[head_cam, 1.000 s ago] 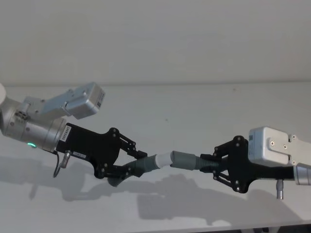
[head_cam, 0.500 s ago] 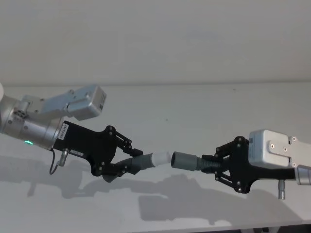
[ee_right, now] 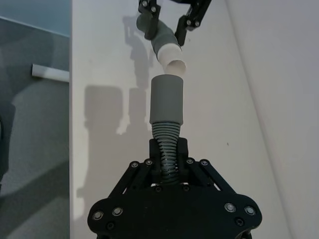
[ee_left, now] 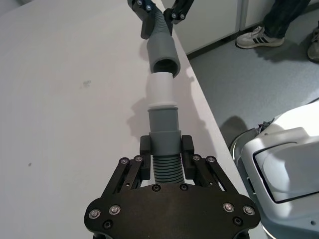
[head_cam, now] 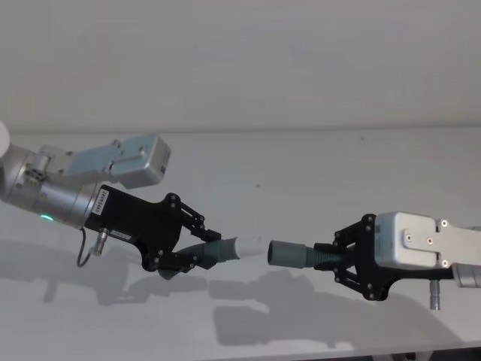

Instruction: Use both hands to pick up one end of the pipe from the table, align the ends, and insert them.

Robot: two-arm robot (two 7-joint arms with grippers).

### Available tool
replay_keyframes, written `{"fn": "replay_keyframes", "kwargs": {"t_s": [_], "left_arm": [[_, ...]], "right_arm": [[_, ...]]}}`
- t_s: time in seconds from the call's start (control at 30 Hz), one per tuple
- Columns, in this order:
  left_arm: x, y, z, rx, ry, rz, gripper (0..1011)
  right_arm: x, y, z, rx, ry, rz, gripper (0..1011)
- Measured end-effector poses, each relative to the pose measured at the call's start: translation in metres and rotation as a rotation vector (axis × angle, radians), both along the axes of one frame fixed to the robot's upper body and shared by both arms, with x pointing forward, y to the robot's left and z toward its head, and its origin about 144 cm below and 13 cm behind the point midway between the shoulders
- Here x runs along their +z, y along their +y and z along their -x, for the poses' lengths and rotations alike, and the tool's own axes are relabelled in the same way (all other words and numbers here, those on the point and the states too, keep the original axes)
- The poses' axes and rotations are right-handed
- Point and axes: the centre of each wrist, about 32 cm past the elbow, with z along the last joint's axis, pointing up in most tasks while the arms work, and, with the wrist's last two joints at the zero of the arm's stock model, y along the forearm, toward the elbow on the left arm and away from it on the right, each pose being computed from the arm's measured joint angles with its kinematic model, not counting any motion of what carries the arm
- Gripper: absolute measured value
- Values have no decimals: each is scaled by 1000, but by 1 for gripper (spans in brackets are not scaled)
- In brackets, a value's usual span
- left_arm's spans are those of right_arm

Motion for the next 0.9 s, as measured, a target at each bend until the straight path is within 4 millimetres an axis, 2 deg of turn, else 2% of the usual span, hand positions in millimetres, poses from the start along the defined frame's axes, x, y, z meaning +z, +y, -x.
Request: {"fn": "replay_keyframes", "kwargs": {"t_s": [0.9], "left_arm": [[12, -10, 4, -21, -69, -61, 327]], "right_arm": [[6, 11, -1, -56, -28, 94, 162]]}}
